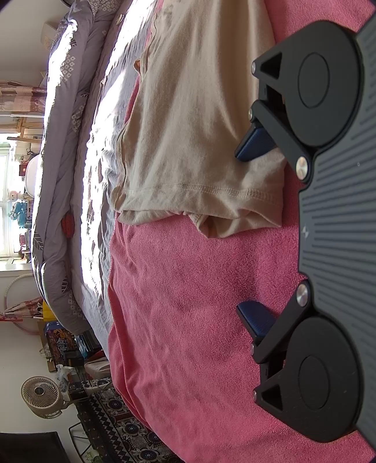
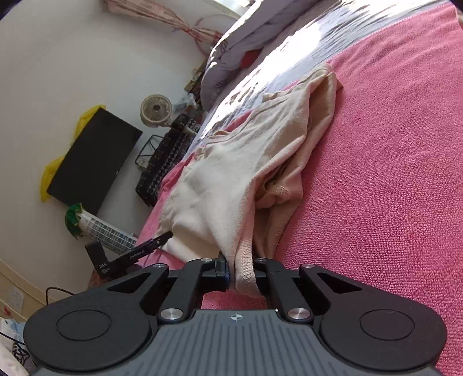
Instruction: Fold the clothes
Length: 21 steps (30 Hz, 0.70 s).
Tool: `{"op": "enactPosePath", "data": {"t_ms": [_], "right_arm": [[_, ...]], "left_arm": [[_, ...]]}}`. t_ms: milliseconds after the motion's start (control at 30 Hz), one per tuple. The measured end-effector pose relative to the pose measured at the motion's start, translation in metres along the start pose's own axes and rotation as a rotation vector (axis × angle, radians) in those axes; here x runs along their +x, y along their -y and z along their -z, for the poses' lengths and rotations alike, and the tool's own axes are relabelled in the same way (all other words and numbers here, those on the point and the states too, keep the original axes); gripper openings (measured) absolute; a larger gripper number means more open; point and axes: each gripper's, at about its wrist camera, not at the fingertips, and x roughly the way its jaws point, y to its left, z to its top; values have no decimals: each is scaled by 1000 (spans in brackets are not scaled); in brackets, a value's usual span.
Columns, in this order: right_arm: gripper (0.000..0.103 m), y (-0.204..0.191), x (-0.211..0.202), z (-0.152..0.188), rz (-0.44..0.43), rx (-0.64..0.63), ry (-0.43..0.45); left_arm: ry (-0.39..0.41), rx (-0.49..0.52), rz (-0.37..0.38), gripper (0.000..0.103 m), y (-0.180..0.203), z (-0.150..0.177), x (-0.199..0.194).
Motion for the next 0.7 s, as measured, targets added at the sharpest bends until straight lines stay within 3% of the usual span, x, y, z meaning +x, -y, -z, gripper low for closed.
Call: {"op": "enactPosePath", "data": {"t_ms": [67,200,233,300,333,533,700], "right_arm": [[17,6,-1,0,-42,55,9],[37,-15,0,5,13,-64,13],[36,-18,0,7,36,-87,22],[10,-16,-4,10,118,-76,52],[5,-13,-6,11,134,-56,65],[4,-43,-3,24,315,-212,86],[8,-48,-22,34,457,-200,138]], "left_arm": [[0,-1,-1,103,0,0,0],[0,-2,-1,103,0,0,0],[1,-2,0,103,1,1,-1],[2,-2,0,103,1,2,-1],[1,-2,0,103,1,2,-1],[2,-7,4,103,0,2,-2],[3,-15,11,103,-1,1,-2]]}}
